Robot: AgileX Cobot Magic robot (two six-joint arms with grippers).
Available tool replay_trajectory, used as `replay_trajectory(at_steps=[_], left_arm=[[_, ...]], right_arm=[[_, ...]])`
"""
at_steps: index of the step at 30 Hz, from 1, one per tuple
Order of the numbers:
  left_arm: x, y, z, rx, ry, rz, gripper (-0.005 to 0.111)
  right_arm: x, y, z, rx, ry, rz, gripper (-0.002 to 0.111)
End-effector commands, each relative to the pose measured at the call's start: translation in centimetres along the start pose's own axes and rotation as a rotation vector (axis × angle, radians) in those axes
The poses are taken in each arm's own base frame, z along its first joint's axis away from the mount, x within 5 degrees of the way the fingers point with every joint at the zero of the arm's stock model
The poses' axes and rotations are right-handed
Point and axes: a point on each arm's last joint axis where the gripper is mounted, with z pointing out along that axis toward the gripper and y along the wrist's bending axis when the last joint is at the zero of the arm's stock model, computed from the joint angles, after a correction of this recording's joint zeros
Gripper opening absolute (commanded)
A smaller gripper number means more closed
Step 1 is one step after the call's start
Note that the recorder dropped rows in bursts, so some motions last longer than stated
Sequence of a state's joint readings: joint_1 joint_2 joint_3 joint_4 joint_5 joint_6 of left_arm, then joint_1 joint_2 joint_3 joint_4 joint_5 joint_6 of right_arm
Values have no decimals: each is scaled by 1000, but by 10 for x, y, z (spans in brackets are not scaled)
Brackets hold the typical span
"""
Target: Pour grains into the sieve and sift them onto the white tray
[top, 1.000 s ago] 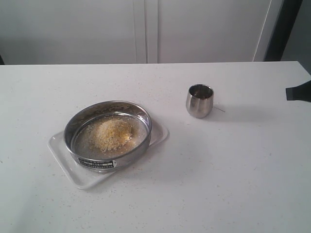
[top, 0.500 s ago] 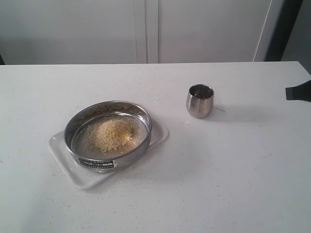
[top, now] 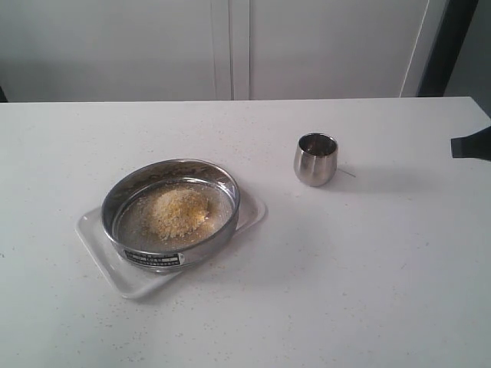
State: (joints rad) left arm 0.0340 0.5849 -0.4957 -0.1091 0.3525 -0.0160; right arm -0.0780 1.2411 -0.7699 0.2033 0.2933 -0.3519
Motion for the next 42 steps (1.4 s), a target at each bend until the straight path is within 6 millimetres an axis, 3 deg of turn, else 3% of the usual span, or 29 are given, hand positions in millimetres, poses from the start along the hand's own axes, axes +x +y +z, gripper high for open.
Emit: replay_trajectory(at_steps=[1, 6, 15, 31, 42], left_arm=[[-18, -5, 12, 66, 112, 83, 0], [-35, -11, 30, 159, 219, 106, 0], [-63, -27, 57, 347, 211, 87, 0], [-78, -67, 120, 483, 396, 202, 0], [-89, -71, 168, 466, 536, 168, 0]], right_arm=[[0, 0, -1, 3, -12, -8, 0], [0, 0, -1, 3, -12, -8, 0], [0, 0, -1, 3, -12, -8, 0], [0, 0, -1, 3, -12, -8, 0], [0, 0, -1, 3, -12, -8, 0]])
